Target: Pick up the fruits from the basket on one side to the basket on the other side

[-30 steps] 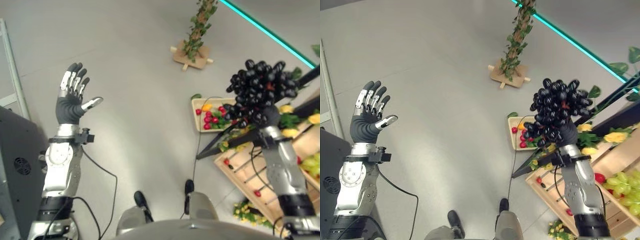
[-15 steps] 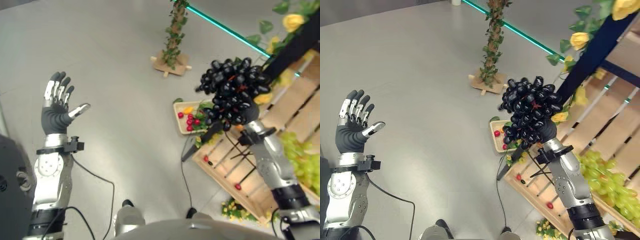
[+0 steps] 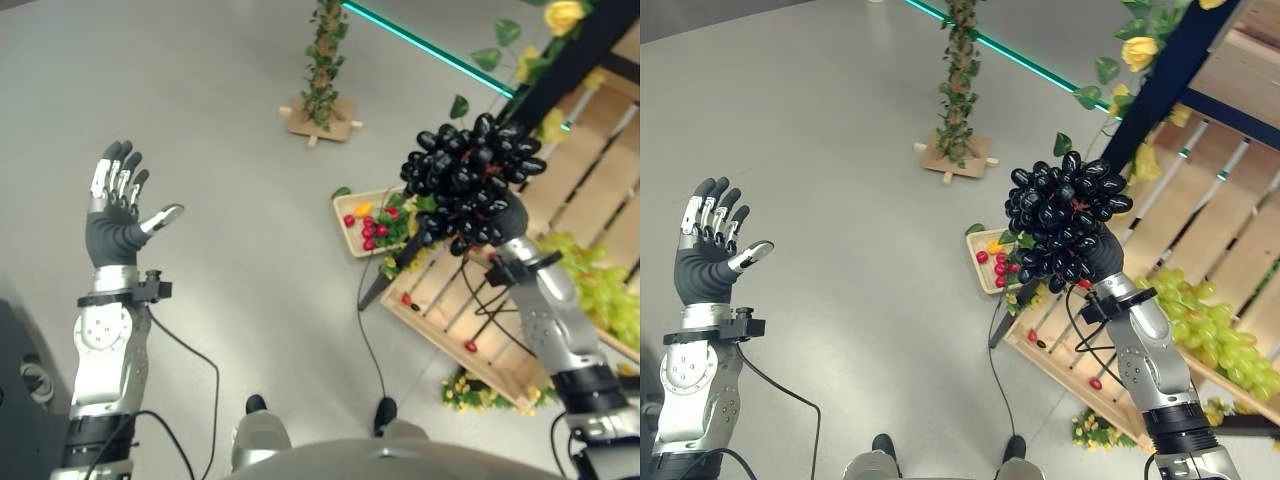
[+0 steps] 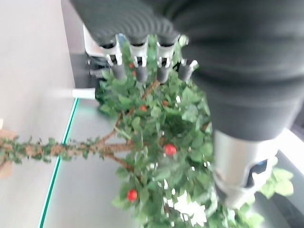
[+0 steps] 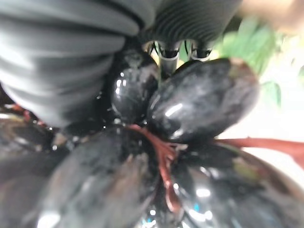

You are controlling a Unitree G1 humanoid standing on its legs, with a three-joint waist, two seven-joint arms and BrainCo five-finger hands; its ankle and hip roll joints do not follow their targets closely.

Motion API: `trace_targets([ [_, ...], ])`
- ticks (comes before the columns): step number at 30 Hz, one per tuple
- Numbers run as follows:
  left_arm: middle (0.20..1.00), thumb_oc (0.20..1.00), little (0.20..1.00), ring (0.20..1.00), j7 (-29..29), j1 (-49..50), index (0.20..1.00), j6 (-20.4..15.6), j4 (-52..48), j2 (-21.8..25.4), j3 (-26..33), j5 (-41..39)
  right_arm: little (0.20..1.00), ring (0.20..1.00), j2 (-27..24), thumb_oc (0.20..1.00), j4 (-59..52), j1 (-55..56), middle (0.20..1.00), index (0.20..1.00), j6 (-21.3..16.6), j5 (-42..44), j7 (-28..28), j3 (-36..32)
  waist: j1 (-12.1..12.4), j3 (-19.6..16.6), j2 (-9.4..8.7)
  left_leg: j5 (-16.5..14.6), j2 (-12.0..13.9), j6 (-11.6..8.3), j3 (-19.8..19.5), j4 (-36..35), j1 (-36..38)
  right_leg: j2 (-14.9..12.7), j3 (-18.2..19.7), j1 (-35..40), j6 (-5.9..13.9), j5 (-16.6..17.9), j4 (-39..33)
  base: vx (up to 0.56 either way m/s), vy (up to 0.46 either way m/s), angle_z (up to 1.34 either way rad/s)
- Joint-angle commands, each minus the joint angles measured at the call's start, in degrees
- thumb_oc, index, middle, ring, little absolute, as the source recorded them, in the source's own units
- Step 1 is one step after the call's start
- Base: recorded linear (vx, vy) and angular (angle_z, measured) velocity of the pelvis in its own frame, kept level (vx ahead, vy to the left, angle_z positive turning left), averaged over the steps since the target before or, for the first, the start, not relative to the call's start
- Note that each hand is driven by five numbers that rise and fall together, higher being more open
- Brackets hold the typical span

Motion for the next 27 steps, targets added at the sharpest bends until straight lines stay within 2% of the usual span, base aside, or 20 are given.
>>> trace_targets([
  [1, 1.0, 1.0, 1.0, 1.0, -0.4, -1.7, 1.0, -2.9, -1.7, 0.2, 3.4, 1.3, 0.2, 0.2, -2.5, 0.2, 1.9, -0.5, 0.2, 0.2, -2.3, 1.3, -2.4, -6.0, -2.0, 2.7, 1.22, -0.2, -0.2, 0.51, -2.1, 2.8, -3.2, 1.0, -2.6, 3.8, 0.41, -5.2, 4.0, 0.02, 0.019, -0.15],
  [17, 1.0, 1.0, 1.0, 1.0, 0.0, -1.3, 1.0, -2.6, -0.1, -0.2, 3.8, 0.9, 0.2, 0.2, -1.4, 0.2, 1.6, 2.5, 0.2, 0.2, -2.8, -0.6, -3.5, -8.9, -3.0, 1.9, 2.08, -0.4, -0.5, 0.73, -2.2, 2.7, -2.3, 0.7, -2.5, 3.9, 0.37, -6.3, 5.6, 0.03, -0.005, -0.08],
  [22, 1.0, 1.0, 1.0, 1.0, 0.4, -1.3, 1.0, -2.5, 0.0, -0.4, 3.8, 0.9, 0.2, 0.2, -0.7, 0.2, 1.9, 2.7, 0.2, 0.2, -3.6, -1.2, -4.5, -9.5, -3.4, 1.6, 2.29, -0.5, -0.7, 0.87, -2.0, 2.3, -1.8, 0.7, -2.4, 4.0, 0.41, -6.3, 5.5, 0.0, 0.0, 0.0],
  [27, 1.0, 1.0, 1.0, 1.0, 0.4, -0.7, 1.0, -2.1, 0.1, -0.6, 4.1, 1.1, 0.2, 0.2, -0.2, 0.2, 3.2, 2.6, 0.2, 0.2, -5.3, -1.7, -7.8, -13.7, -4.1, 0.9, 2.43, -0.5, -0.9, 1.01, -1.8, 1.8, -1.2, 0.7, -2.3, 4.2, 0.42, -6.3, 5.5, 0.0, 0.0, 0.0],
])
